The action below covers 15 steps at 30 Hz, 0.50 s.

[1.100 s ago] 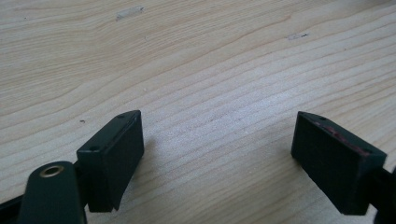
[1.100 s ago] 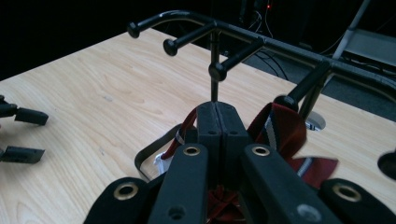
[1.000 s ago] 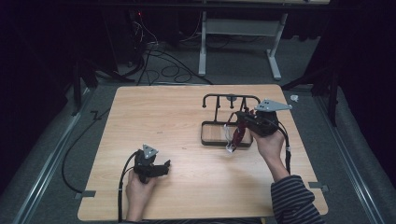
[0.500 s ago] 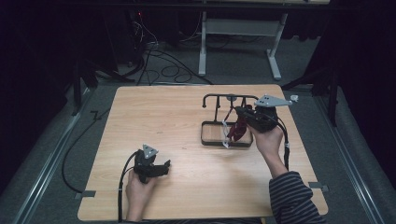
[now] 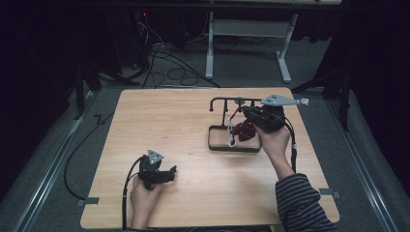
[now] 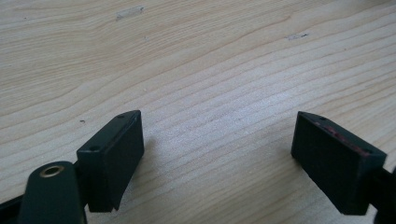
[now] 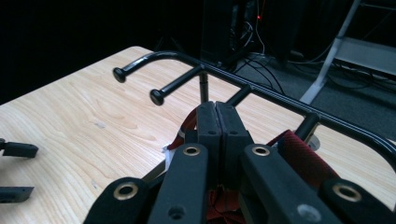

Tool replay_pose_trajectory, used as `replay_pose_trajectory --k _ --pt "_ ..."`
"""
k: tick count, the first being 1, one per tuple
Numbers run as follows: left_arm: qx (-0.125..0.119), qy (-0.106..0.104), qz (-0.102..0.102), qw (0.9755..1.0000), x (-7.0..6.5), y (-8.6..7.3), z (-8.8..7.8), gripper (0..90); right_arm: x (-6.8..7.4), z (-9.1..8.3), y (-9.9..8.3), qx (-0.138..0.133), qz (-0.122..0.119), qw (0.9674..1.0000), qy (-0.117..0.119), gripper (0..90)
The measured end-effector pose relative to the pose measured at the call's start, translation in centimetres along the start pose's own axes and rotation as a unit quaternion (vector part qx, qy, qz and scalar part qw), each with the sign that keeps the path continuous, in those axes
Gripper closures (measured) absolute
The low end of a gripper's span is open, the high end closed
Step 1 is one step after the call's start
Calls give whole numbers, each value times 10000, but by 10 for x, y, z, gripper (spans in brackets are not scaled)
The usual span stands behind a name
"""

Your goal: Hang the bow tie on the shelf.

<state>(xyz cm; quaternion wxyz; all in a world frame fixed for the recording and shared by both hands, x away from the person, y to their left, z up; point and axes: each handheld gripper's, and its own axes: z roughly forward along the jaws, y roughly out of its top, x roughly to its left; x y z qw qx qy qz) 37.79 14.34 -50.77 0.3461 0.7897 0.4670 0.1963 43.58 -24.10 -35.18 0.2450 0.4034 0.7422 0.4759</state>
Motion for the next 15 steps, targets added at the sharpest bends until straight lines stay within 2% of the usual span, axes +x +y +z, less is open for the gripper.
replay_pose_trajectory --k 6,15 --pt "1 0 0 10000 0 0 0 174 -5 3 -1 43 116 9999 -95 900" --pt "1 0 1 10000 0 0 0 174 -6 5 -2 100 102 9998 -159 900"
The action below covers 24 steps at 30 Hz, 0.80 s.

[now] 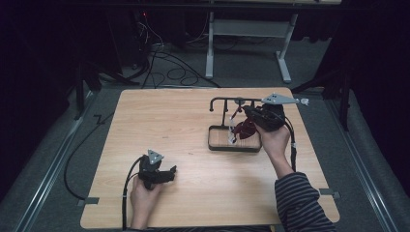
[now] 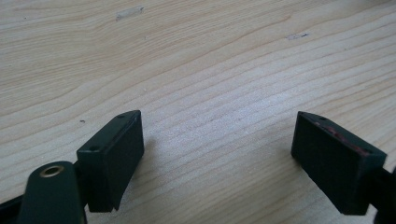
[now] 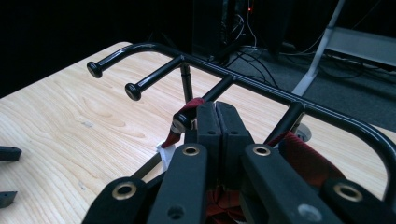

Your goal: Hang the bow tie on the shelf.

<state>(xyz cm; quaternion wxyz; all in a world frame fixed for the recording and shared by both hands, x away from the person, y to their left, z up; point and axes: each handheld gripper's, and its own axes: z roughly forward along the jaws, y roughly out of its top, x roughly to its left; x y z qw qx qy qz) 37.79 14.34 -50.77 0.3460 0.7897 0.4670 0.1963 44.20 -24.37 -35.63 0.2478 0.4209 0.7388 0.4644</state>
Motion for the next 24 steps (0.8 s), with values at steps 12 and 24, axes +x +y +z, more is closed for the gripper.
replay_pose_trajectory --k 12,24 --pt "-2 0 -1 10000 0 0 0 174 1 0 0 -10 -45 10000 -26 860" --pt "0 0 0 10000 0 0 0 174 1 -9 0 -28 -90 9999 69 836"
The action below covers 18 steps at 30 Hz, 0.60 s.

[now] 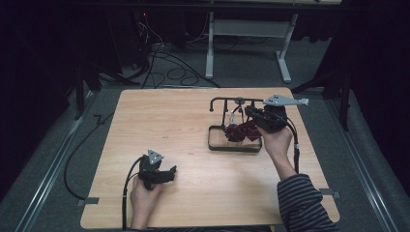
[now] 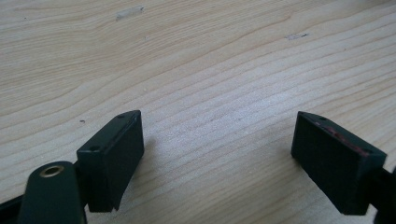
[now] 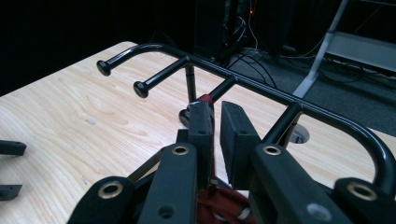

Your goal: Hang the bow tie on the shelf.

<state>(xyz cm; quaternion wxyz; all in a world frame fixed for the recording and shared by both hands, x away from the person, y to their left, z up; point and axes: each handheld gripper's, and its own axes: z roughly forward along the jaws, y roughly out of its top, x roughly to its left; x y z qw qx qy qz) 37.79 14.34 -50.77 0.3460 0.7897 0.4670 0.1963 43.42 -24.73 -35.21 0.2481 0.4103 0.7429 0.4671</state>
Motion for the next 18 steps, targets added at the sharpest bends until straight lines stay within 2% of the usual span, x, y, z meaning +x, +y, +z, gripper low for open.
replay_pose_trajectory --k 10,18 --pt "-1 0 -1 10000 0 0 0 174 -6 -9 -8 92 93 9999 50 806" --pt "-1 -1 0 10000 0 0 0 174 -11 -20 -16 62 144 9999 33 785"
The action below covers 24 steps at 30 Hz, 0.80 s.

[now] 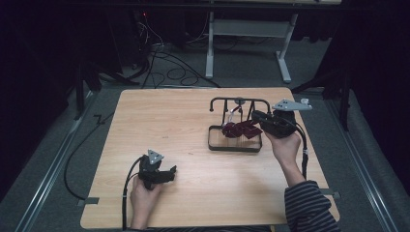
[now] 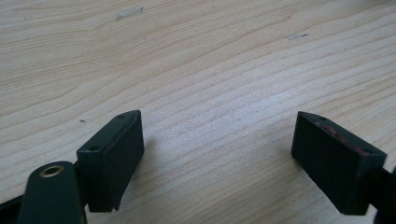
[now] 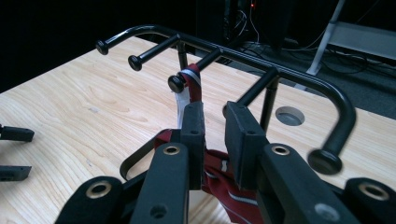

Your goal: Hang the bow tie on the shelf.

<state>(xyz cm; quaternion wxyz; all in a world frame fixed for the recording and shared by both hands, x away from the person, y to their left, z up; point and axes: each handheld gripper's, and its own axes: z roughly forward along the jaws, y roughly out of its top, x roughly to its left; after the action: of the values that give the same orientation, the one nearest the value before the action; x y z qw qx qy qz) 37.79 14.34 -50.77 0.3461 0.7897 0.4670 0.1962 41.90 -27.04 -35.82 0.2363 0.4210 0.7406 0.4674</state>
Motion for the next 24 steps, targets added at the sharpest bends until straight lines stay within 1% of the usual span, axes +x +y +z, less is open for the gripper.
replay_pose_trajectory --k 13,17,19,24 --pt "1 1 0 10000 0 0 0 174 -8 -13 -13 -24 105 9999 -13 755" --pt "1 1 1 10000 0 0 0 174 -10 -15 -15 -16 130 9999 -2 743" --pt "1 1 1 10000 0 0 0 174 -11 -18 -18 -12 187 9998 -6 731" --pt "0 0 0 10000 0 0 0 174 -14 -20 -23 -12 203 9998 5 719"
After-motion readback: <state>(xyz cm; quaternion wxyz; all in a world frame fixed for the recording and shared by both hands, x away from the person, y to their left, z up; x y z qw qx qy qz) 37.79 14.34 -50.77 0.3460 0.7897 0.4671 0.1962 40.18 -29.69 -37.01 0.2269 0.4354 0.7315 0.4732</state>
